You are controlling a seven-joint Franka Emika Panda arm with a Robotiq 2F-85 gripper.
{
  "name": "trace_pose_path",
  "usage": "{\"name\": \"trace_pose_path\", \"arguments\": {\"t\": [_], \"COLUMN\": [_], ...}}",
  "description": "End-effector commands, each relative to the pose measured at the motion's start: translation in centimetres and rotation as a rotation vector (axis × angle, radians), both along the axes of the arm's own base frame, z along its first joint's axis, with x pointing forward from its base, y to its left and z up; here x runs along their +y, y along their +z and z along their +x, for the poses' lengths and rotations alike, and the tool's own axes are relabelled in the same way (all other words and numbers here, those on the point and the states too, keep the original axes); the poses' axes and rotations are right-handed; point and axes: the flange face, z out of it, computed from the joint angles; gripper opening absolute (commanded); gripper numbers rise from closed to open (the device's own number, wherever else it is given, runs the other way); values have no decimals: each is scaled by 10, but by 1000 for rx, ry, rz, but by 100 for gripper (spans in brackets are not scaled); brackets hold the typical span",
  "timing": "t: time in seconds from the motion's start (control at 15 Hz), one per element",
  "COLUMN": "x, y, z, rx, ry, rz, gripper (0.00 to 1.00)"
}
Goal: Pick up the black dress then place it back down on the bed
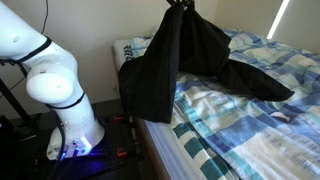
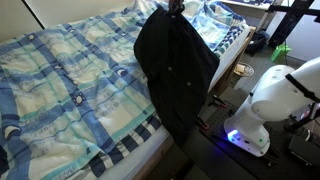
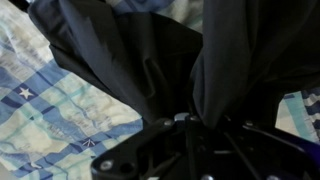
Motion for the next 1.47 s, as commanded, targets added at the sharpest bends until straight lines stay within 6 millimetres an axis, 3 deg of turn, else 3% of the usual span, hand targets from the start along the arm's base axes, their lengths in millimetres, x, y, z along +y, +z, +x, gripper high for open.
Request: {"name": "trace_pose_path", "arguments": {"t": [0.0, 0.27, 0.53, 1.07, 1.4], "x": [30, 54, 57, 49, 41], "y": [56, 101, 134, 173, 172], "z": [3, -39, -54, -31, 1], "rx": [-144, -306, -422, -636, -726], "ry": [6, 72, 86, 45, -1], "rz": [9, -17, -18, -5, -5], "gripper": [1, 1, 1, 1, 1]}}
